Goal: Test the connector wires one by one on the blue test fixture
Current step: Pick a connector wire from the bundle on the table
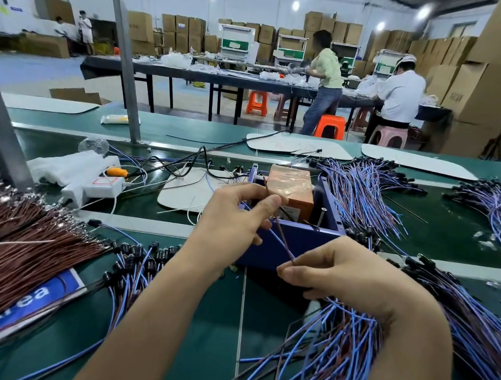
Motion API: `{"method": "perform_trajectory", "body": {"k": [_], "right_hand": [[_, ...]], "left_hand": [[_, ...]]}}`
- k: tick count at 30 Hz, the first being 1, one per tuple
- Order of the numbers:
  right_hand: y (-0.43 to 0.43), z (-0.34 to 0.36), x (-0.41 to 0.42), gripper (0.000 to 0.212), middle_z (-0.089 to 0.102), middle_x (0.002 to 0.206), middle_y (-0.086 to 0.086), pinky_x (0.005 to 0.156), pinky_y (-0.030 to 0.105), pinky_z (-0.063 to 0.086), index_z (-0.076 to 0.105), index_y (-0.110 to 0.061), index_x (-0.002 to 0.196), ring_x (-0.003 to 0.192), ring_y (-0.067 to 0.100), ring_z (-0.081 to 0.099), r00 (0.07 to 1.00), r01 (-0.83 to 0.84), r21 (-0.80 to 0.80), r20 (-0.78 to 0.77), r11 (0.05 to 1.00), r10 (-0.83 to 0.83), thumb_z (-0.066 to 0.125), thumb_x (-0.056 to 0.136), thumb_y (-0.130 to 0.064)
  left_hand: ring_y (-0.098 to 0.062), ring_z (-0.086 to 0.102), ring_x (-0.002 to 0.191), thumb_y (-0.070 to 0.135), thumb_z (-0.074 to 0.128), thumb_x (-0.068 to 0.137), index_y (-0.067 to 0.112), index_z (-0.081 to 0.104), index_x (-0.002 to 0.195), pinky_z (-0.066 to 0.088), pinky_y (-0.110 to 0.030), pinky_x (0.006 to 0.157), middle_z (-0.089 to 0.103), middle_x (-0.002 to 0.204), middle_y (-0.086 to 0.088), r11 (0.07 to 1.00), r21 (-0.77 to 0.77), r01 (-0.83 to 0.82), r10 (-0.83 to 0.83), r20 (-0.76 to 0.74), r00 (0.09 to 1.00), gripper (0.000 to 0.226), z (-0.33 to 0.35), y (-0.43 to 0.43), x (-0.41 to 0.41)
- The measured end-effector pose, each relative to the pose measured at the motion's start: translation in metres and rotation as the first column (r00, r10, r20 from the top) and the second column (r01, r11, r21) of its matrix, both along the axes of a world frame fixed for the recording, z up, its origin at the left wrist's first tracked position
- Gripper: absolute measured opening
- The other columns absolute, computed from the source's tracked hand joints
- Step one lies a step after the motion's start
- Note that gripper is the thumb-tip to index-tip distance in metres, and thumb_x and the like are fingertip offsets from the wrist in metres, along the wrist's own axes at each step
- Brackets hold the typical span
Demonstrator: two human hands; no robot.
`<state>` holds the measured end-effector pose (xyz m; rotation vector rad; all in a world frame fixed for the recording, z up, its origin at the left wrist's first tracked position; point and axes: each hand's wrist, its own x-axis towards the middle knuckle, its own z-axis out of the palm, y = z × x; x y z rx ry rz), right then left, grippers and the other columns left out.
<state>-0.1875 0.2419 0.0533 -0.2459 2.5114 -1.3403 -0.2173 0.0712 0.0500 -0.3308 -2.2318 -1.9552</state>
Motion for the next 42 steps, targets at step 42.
{"method": "perform_trajectory", "body": {"k": [42], "right_hand": [[0.011, -0.015, -0.021, 0.013, 0.065, 0.055, 0.014, 0.035, 0.023, 0.042, 0.046, -0.007, 0.092, 0.040, 0.020, 0.056, 0.913, 0.407, -0.212, 0.064, 0.889, -0.403, 0.047, 0.094, 0.006]], "left_hand": [[-0.004, 0.042, 0.035, 0.016, 0.059, 0.094, 0.013, 0.068, 0.063, 0.036, -0.015, 0.040, 0.058, 0.047, -0.001, 0.995, 0.001, -0.101, 0.100, 0.120, 0.988, 0.032, -0.056, 0.017, -0.030]]}}
